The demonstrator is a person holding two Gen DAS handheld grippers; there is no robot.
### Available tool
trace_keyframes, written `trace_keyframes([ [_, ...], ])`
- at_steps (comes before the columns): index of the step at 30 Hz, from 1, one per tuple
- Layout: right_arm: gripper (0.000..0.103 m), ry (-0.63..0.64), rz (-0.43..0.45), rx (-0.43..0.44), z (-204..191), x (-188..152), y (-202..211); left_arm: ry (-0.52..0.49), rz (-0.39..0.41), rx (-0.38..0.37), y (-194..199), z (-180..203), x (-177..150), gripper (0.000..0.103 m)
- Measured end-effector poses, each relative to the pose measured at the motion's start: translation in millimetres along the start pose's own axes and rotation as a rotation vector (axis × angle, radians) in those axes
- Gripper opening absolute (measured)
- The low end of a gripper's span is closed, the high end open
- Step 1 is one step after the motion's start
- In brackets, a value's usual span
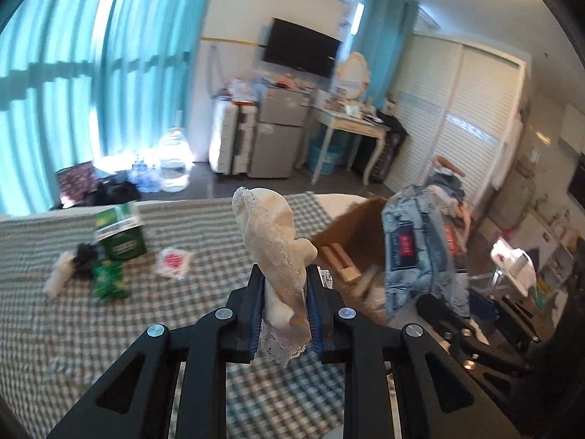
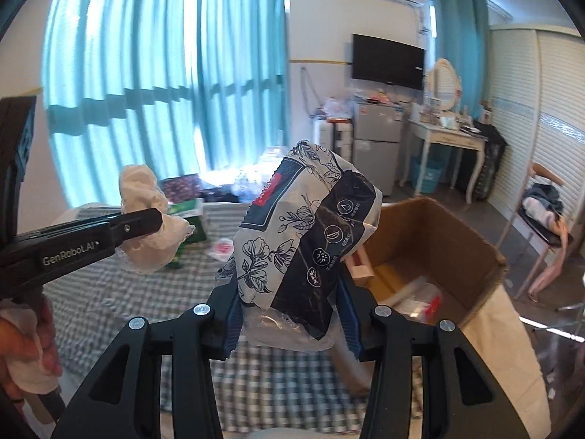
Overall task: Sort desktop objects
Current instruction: 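Lift the lace cloth and tissue pack and carry them over the box, then open both tools to drop the cloth and tissue pack into the box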
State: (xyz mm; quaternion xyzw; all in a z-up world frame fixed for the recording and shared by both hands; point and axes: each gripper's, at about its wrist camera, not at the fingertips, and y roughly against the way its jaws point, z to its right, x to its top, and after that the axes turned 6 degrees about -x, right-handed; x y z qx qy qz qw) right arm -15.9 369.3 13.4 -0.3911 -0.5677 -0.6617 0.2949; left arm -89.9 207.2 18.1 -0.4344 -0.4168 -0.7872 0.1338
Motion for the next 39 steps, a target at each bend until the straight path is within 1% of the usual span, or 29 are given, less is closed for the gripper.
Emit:
trace_keyframes([
  [2,0.045,-0.043,-0.018,-0.043,24.4,1.2,-12.2,-0.026,-0.010,-0.042,-21.8,18.1,6.4,0.021],
  [4,0.045,-0.087,-0.041,-0.078,46.9,2.4,-27.8,-0.050,-0.037,-0.072,-48.3,35.5,12.2,0.021],
  [8,0.045,-0.117,-0.092,-0.152,84.9,-2.5,-57.1,-0.072,-0.090,-0.123,-96.2,60.2,13.1,0.021],
  [11,0.045,-0.146,-0.120,-0.175,109.3,-4.6,-73.0,-0.098,-0.138,-0.142,-128.0,71.6,9.4,0.021],
  [13,0.045,-0.153,-0.135,-0.180,118.5,-6.4,-81.0,-0.113,-0.157,-0.146,-142.0,73.6,5.3,0.021],
  [14,0.045,-0.151,-0.143,-0.181,122.1,-7.0,-85.1,-0.113,-0.171,-0.151,-147.2,72.8,2.9,0.023],
  [15,0.048,-0.146,-0.148,-0.184,124.1,-6.3,-88.6,-0.112,-0.185,-0.158,-152.1,72.0,1.6,0.024],
  [16,0.050,-0.140,-0.150,-0.189,125.4,-7.3,-90.5,-0.113,-0.191,-0.156,-155.0,71.4,0.8,0.033],
  [17,0.054,-0.136,-0.151,-0.203,126.4,-8.3,-91.7,-0.122,-0.200,-0.146,-157.3,71.4,-0.1,0.060],
  [18,0.067,-0.136,-0.152,-0.216,127.6,-7.9,-93.4,-0.137,-0.211,-0.120,-159.3,71.2,-0.7,0.077],
  [19,0.074,-0.139,-0.154,-0.234,128.3,-6.8,-94.7,-0.150,-0.206,-0.078,-158.4,70.5,-1.4,0.095],
  [20,0.083,-0.143,-0.155,-0.256,128.8,-5.7,-94.5,-0.157,-0.175,-0.027,-153.4,68.9,-1.9,0.096],
  [21,0.083,-0.142,-0.153,-0.274,128.9,-5.5,-92.6,-0.161,-0.139,0.017,-146.2,66.1,-1.8,0.097],
  [22,0.083,-0.137,-0.145,-0.285,128.1,-5.0,-90.0,-0.158,-0.124,0.037,-140.4,62.7,-1.3,0.099],
  [25,0.083,-0.141,-0.115,-0.303,121.8,-4.1,-76.6,-0.117,-0.145,0.047,-121.4,48.6,-0.4,0.100],
  [27,0.083,-0.153,-0.097,-0.299,116.1,-3.5,-64.1,-0.086,-0.137,0.073,-102.4,38.5,-0.9,0.100],
  [31,0.083,-0.158,-0.053,-0.228,94.9,0.2,-36.1,-0.049,-0.097,0.178,-51.0,14.8,-6.2,0.101],
  [33,0.083,-0.140,-0.036,-0.199,77.6,3.8,-21.7,-0.027,-0.079,0.263,-20.2,1.2,-12.0,0.102],
  [35,0.083,-0.125,-0.012,-0.163,56.7,8.3,-6.9,0.007,-0.021,0.336,8.3,-10.0,-15.1,0.103],
  [37,0.084,-0.114,0.030,-0.121,36.0,10.2,8.9,0.042,0.045,0.375,39.2,-22.9,-20.2,0.103],
  [39,0.085,-0.094,0.063,-0.072,15.2,14.6,23.3,0.065,0.068,0.414,60.3,-34.8,-22.9,0.103],
])
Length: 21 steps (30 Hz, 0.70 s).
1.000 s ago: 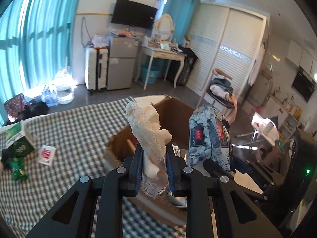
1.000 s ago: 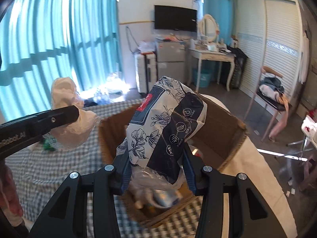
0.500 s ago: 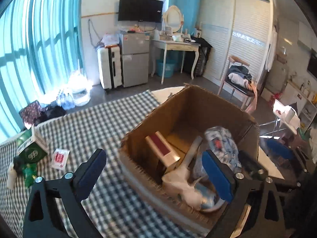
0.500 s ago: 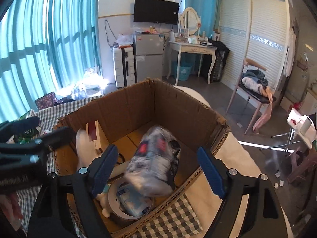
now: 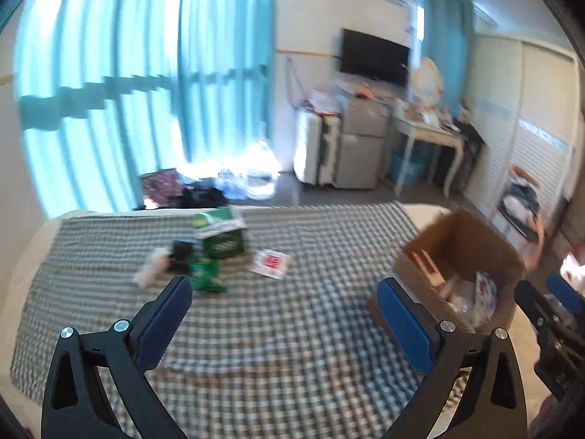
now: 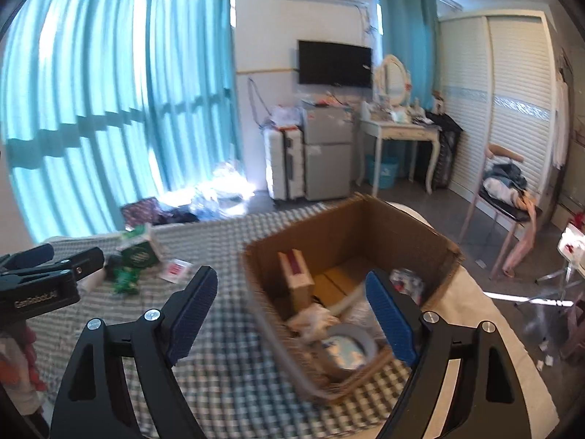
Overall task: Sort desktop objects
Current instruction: 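Open both tools to drop the cloth and tissue pack into the box, then move both tools back over the bed toward the plug and sachet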
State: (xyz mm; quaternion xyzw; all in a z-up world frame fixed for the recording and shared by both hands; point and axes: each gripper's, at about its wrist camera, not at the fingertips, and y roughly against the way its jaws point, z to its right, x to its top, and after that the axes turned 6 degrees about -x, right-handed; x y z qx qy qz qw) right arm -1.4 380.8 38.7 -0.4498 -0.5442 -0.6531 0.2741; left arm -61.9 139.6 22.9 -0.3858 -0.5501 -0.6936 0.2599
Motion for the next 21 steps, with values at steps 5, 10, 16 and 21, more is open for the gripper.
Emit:
trace_keyframes([
  [5,0.087,0.057,0.051,0.091,-47.5,5.4,23.0,0.061,0.036,0.055,31.3,-48.0,0.5,0.103],
  [10,0.090,-0.001,0.031,0.269,-86.9,1.2,26.9,0.086,0.019,0.091,37.8,-91.7,-12.8,0.103],
  [16,0.090,0.054,0.062,0.331,-134.1,-17.4,29.4,0.127,-0.013,0.177,25.2,-142.5,-40.6,0.103],
  [21,0.090,0.114,0.063,0.325,-161.6,-38.6,16.1,0.190,-0.051,0.195,2.3,-181.0,-65.2,0.103],
])
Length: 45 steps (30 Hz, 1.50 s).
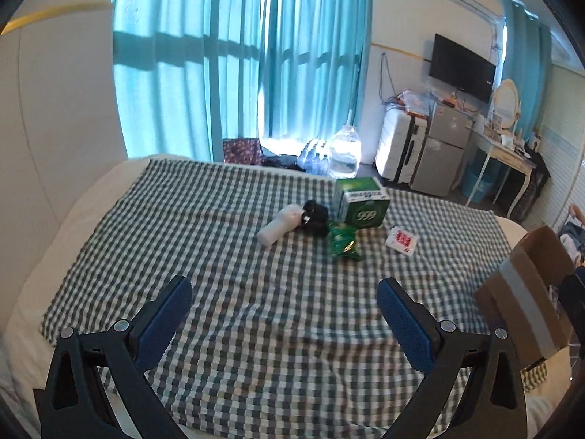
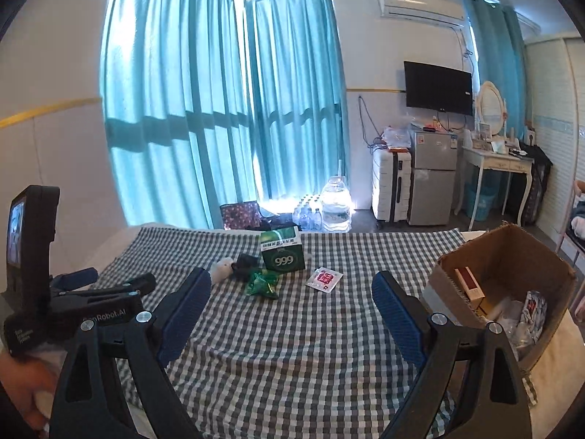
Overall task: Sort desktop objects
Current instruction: 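Move both tools back over the bed toward the plug and sachet, then grasp the white plug adapter with the left tool while the right tool grasps the red-white sachet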
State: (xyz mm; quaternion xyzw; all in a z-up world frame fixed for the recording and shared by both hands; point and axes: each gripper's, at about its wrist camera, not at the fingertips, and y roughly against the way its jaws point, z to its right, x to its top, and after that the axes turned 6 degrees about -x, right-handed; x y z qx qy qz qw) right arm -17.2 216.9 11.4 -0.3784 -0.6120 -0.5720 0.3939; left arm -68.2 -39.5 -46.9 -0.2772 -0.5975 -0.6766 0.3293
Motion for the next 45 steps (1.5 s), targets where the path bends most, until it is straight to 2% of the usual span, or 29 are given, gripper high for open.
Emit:
trace_keyframes([
  [6,0.090,-0.029,-0.064,0.009,-2.1,-14.5,-32.3,0.046,-0.018,-0.015,-32.3,-22.8,-14.7,0.103],
  [13,0.090,-0.048,-0.121,-0.016,-2.2,-25.8,-76.9,0.052,-0.028,0.013,-69.8,-28.6,-16.8,0.103],
  [18,0.090,-0.065,-0.181,-0.036,5.1,-36.4,-93.0,0.054,-0.068,0.000,-81.6,-30.2,-12.7,0.103],
  [22,0.090,-0.073,-0.181,-0.052,4.7,-37.6,-91.6,0.020,-0.044,-0.016,-73.9,-29.0,-9.2,0.103],
  [27,0.090,-0.065,-0.157,-0.043,-0.8,-29.5,-78.7,0.046,-0.018,-0.020,-65.0,-36.2,-7.5,0.103],
  [33,0.090,-0.088,-0.125,-0.034,-0.4,-16.3,-90.9,0.066,0.009,-0.006,-81.0,-41.6,3.2,0.103],
  [42,0.090,-0.130,-0.189,-0.082,4.2,-30.5,-178.5,0.050,0.011,0.035,-165.9,-44.0,3.6,0.103],
  [45,0.090,-0.136,-0.224,-0.103,5.8,-38.0,-215.4,0.035,-0.006,0.016,-200.2,-42.0,5.9,0.103],
])
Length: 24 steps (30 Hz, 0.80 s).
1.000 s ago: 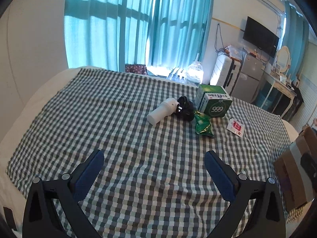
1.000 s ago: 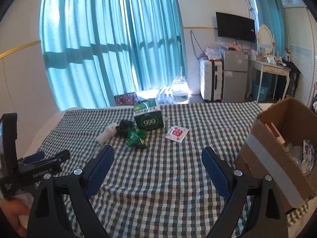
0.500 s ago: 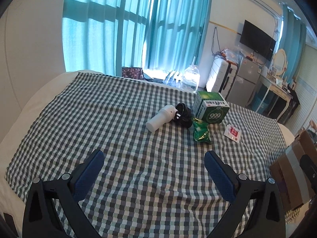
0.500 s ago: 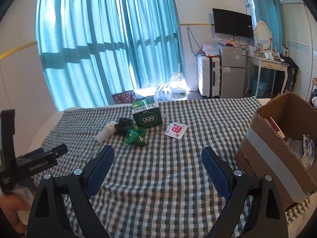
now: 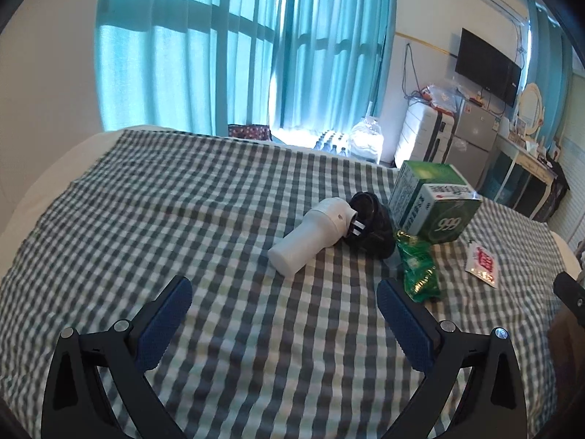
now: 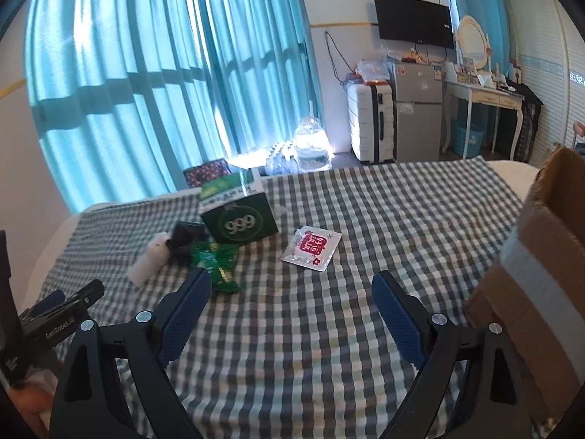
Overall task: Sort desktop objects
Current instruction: 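Grasp the white plug adapter with the left tool while the right tool grasps the red-white sachet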
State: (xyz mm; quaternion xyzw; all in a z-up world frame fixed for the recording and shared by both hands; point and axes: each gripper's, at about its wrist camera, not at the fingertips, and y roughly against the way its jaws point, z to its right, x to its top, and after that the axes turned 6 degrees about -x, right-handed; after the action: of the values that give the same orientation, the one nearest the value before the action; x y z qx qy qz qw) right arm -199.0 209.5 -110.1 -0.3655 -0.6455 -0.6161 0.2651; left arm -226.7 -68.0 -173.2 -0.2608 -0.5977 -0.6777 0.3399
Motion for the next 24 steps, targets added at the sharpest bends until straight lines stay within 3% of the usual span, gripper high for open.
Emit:
trace_keyframes([
  [4,0.090,0.030,-0.040,-0.019,-11.0,8.3,-50.1,-0.081,-0.045,-0.052,-47.8,4.9,16.6,0.103],
  [7,0.090,0.053,-0.036,-0.044,-15.7,17.1,-80.1,-0.144,-0.062,-0.007,-72.8,10.6,22.3,0.103],
  [12,0.090,0.045,-0.088,-0.077,-18.8,12.6,-121.6,-0.163,-0.103,-0.026,-100.6,16.2,20.1,0.103],
  [15,0.090,0.059,-0.104,-0.109,-21.1,7.8,-134.7,-0.206,-0.140,0.004,-114.8,20.7,18.4,0.103],
  [17,0.090,0.053,-0.118,-0.118,-20.8,6.5,-141.7,-0.210,-0.150,0.029,-121.3,19.0,18.7,0.103],
  [24,0.090,0.020,-0.178,-0.130,-17.5,7.4,-165.8,-0.153,-0.204,-0.039,-137.2,9.5,24.3,0.103],
])
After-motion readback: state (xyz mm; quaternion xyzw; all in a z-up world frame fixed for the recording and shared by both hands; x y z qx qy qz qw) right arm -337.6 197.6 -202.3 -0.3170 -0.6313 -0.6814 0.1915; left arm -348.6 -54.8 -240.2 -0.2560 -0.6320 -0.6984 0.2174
